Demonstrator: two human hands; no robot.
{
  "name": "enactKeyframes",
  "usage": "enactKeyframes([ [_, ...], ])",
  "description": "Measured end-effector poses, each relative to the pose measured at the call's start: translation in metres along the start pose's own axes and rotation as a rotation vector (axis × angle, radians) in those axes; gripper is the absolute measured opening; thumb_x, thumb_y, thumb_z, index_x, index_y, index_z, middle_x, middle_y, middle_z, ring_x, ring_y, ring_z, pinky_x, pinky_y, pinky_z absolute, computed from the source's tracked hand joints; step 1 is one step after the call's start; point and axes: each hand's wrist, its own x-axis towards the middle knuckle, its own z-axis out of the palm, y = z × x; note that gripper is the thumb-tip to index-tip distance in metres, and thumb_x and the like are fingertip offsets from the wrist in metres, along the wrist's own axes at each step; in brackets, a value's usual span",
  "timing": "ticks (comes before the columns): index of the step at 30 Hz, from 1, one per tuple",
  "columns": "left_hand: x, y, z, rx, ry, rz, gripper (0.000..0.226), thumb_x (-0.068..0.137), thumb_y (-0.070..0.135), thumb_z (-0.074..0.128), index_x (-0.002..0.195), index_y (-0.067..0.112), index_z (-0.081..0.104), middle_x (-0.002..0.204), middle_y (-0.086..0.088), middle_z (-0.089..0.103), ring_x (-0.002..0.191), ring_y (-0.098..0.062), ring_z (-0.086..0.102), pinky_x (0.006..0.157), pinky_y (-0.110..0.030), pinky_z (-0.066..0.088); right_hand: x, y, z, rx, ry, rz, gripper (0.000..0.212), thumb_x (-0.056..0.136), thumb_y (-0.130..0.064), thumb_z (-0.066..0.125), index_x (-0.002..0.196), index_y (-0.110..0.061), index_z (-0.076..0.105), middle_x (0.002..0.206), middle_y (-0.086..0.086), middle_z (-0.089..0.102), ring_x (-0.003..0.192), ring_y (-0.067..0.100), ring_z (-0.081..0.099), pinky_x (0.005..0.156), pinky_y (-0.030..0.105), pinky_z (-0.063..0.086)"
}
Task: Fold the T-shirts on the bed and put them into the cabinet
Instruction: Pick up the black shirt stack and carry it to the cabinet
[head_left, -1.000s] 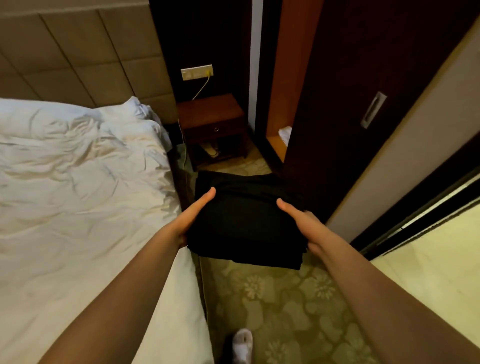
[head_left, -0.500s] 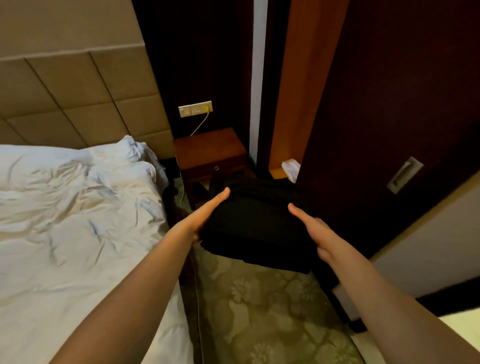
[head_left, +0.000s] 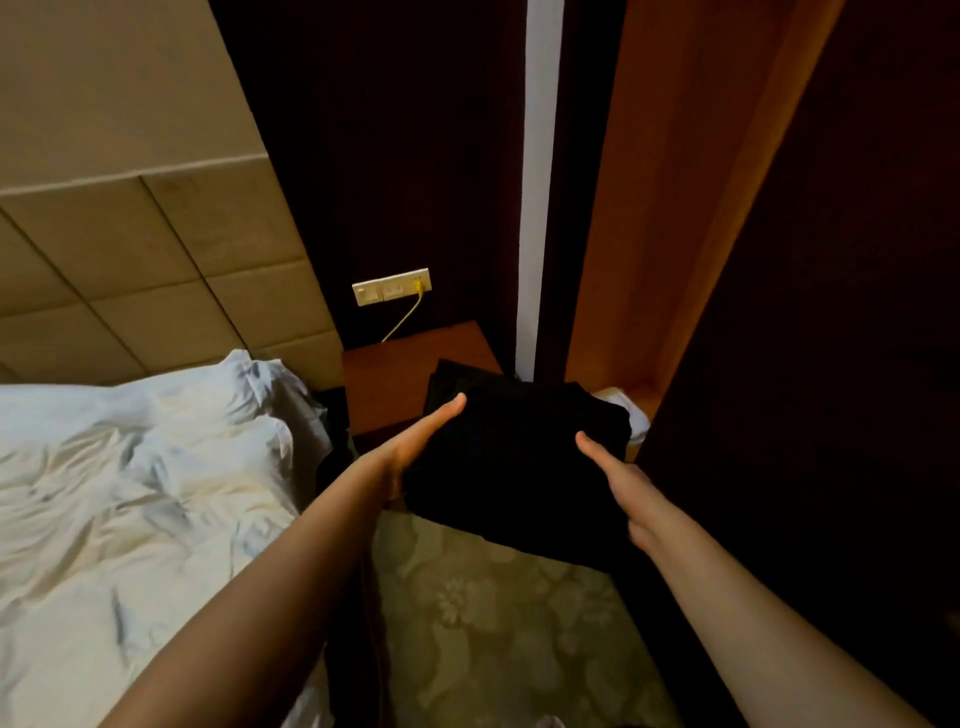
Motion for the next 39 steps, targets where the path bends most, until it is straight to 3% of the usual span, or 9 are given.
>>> enactKeyframes([
  [11,0.208,0.139,-0.056,0.142,-0.131,-0.048,0.066,0.086,0.071,0.056,0.118,0.015,0.07,0.117,-0.013,0.073,0.112,-0.032,0.068,0.109,-0.048,0.045,0.191,-0.096,0.006,0.084,0.064,0.028,0.083,0.056,-0.065,0.088,0.125,-0.025,0.065,0.116,0.004,0.073,0.106,0.027,0.07,0.1,0.046,0.052],
  [14,0.288,0.174,-0.072,0.21,-0.184,-0.025,0.059,0.082,0.072,0.062,0.116,0.024,0.069,0.112,-0.006,0.073,0.107,-0.026,0.069,0.101,-0.042,0.05,0.242,-0.11,0.012,0.144,0.151,-0.001,0.062,0.065,-0.061,0.083,0.114,-0.027,0.068,0.116,0.003,0.072,0.106,0.025,0.069,0.099,0.046,0.053],
  [20,0.427,0.244,-0.08,0.261,-0.407,-0.098,0.046,0.095,0.058,0.052,0.11,0.017,0.068,0.103,-0.005,0.076,0.095,-0.02,0.073,0.087,-0.031,0.054,0.345,-0.14,0.014,0.258,0.34,0.01,0.099,0.056,-0.072,0.084,0.14,-0.027,0.055,0.128,0.001,0.066,0.113,0.025,0.066,0.099,0.049,0.052],
  [23,0.473,0.267,-0.068,0.235,-0.462,-0.172,0.045,0.1,0.05,0.047,0.118,0.012,0.063,0.104,-0.007,0.073,0.092,-0.019,0.072,0.076,-0.027,0.056,0.371,-0.157,0.013,0.316,0.385,0.029,0.083,0.07,-0.066,0.078,0.138,-0.026,0.053,0.133,0.002,0.06,0.118,0.026,0.06,0.103,0.048,0.049],
  [25,0.496,0.267,-0.062,0.201,-0.478,-0.195,0.046,0.1,0.048,0.049,0.118,0.008,0.064,0.094,-0.006,0.076,0.084,-0.017,0.074,0.075,-0.025,0.058,0.385,-0.159,0.008,0.346,0.391,0.049,0.077,0.073,-0.065,0.074,0.137,-0.03,0.052,0.134,0.001,0.058,0.119,0.024,0.058,0.107,0.046,0.046],
  [29,0.56,0.243,-0.042,0.17,-0.497,-0.299,0.068,0.086,0.057,0.065,0.133,0.009,0.061,0.125,-0.011,0.069,0.117,-0.026,0.065,0.113,-0.042,0.041,0.424,-0.139,-0.023,0.464,0.5,0.13,0.083,0.074,-0.068,0.072,0.137,-0.019,0.053,0.137,0.004,0.058,0.122,0.025,0.057,0.11,0.046,0.041],
  [34,0.65,0.163,-0.011,0.203,-0.462,-0.316,0.071,0.088,0.059,0.067,0.135,0.008,0.06,0.135,-0.014,0.063,0.124,-0.027,0.061,0.11,-0.041,0.043,0.487,-0.098,-0.075,0.499,0.633,0.109,0.014,0.096,-0.03,0.063,0.108,-0.023,0.06,0.1,-0.011,0.064,0.085,-0.001,0.06,0.081,0.015,0.043],
  [36,0.688,0.127,0.001,0.213,-0.411,-0.321,0.075,0.081,0.063,0.073,0.131,0.009,0.063,0.131,-0.013,0.066,0.121,-0.027,0.064,0.108,-0.041,0.045,0.519,-0.06,-0.101,0.393,0.731,0.044,0.026,0.087,-0.031,0.074,0.11,-0.025,0.065,0.103,-0.018,0.066,0.085,-0.011,0.063,0.068,0.007,0.047],
  [39,0.754,0.058,0.016,0.178,-0.332,-0.321,0.078,0.068,0.064,0.083,0.126,0.014,0.068,0.127,-0.009,0.068,0.116,-0.023,0.066,0.108,-0.04,0.045,0.583,0.021,-0.141,0.303,0.758,0.02,0.057,0.07,-0.052,0.084,0.118,-0.028,0.067,0.121,-0.012,0.068,0.108,-0.001,0.063,0.093,0.021,0.05],
])
